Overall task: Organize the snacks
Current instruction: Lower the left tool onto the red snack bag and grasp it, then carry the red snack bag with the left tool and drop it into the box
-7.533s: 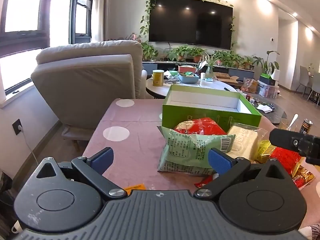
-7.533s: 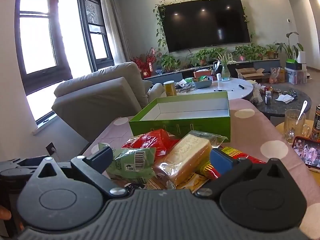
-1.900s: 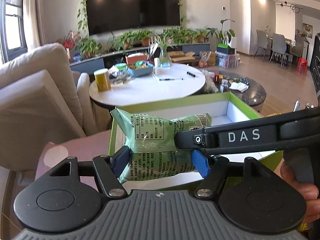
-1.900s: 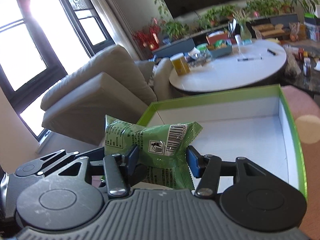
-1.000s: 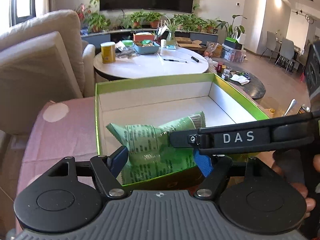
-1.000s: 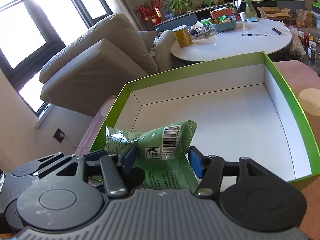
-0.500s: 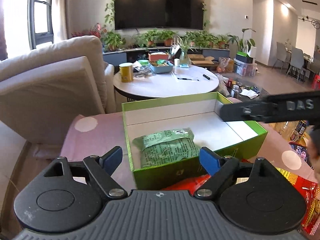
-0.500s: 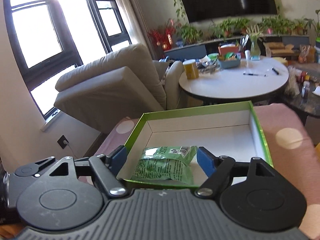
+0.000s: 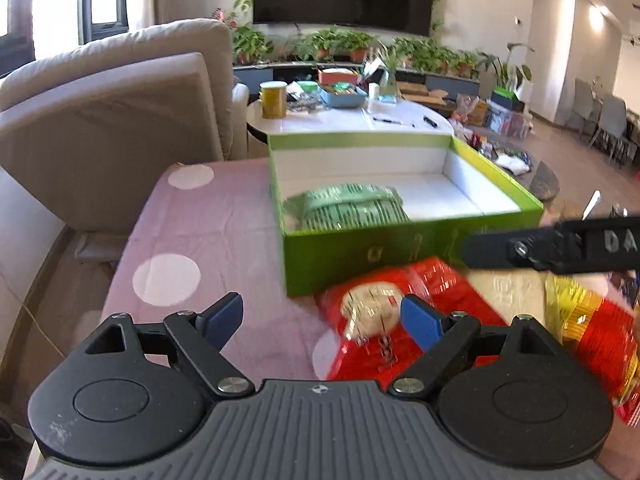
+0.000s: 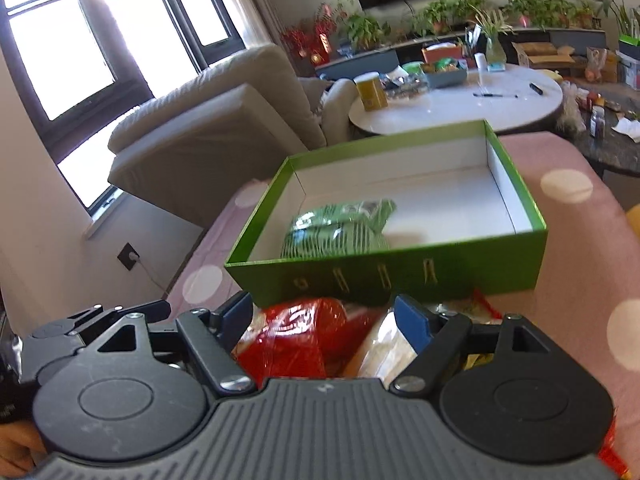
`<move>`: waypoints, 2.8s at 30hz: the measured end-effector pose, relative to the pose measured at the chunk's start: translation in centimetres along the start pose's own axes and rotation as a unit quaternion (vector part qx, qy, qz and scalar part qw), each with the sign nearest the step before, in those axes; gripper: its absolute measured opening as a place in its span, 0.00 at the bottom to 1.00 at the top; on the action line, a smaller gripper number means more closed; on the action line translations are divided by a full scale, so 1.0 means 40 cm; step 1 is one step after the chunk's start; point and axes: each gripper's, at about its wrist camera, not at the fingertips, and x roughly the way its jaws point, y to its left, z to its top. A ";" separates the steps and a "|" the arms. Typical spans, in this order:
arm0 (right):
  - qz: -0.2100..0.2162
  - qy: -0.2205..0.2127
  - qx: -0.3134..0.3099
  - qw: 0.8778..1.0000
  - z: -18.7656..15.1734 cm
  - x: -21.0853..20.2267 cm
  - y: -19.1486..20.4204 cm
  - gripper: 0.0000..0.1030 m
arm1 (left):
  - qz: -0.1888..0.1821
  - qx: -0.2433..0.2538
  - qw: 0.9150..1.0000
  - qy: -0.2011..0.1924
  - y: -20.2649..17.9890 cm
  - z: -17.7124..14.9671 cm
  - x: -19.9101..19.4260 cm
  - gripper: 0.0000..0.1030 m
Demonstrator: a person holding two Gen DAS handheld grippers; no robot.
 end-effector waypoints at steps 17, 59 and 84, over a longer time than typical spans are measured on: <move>-0.009 0.035 0.011 0.999 -0.052 0.074 0.021 0.68 | -0.059 -0.003 0.998 0.026 -0.025 -0.048 0.013 0.82; 0.032 0.081 0.021 0.996 -0.023 0.129 0.011 0.59 | -0.140 -0.035 0.989 0.037 -0.020 -0.027 0.062 0.75; 0.067 -0.069 -0.011 0.995 0.174 0.030 0.028 0.60 | -0.102 0.045 0.990 -0.090 -0.065 0.249 0.018 0.75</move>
